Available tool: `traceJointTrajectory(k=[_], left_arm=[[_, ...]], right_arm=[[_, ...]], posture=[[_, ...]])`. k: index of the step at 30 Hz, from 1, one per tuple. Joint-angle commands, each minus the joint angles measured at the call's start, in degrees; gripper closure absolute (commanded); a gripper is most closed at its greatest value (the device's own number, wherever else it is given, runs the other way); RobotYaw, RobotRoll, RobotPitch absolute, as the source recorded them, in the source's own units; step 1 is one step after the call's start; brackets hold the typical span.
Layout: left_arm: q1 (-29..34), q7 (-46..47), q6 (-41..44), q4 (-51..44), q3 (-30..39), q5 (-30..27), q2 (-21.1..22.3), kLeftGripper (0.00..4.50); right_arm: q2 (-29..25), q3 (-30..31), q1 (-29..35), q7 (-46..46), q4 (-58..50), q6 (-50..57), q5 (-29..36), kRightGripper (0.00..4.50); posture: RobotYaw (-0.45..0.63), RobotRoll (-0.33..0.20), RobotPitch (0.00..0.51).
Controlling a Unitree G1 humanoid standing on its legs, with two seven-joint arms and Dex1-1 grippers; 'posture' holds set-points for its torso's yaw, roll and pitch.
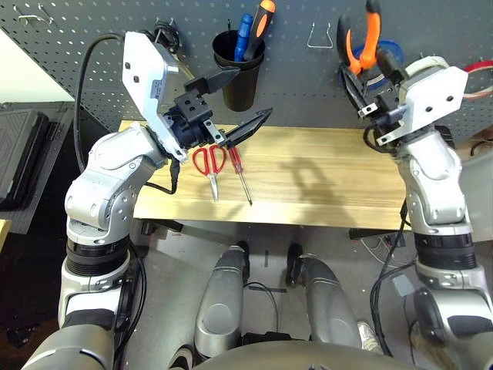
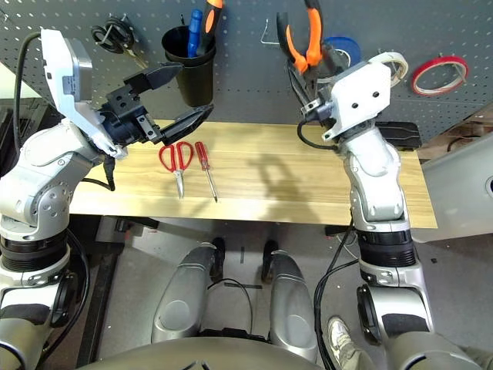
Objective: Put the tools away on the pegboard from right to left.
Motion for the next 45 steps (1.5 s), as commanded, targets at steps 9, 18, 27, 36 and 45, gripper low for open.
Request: traceJointTrajectory(k=[9,18,27,36,45], left_arm=[[0.3,-0.2,-0.5,0.2,-1.7,0.5,0.4,0.00],[0.8,0.0,-0.5,-0.1,-1.9,0.6,0.4,0.00],[0.8,0.8,0.2,-1.1,-2.0,0.3,0.2,0.00],[1.3,3.2,1.8,-3.5,-2.2,-0.4,-0.6,0.00],[1.7,3.9,2.4,-4.3,-2.3,-0.5,-0.4,0.00]], right_arm=[[4.1,2.0,-12.2,-2.4,12.3,-7.1,-1.8,2.33],[6.1,1.2,-21.1,-4.4,27.7,-13.4,-1.9,2.33],[8.4,0.9,-26.7,-6.7,41.1,-19.4,-2.1,2.33],[11.0,0.7,-28.0,-8.7,50.4,-23.2,-2.0,2.33],[11.4,0.4,-28.7,-10.4,57.9,-24.5,-2.1,2.33]], posture=[[0.22,0.000,0.259],[0.23,0.000,0.263],[0.26,0.000,0.274],[0.29,0.000,0.281],[0.30,0.000,0.286]])
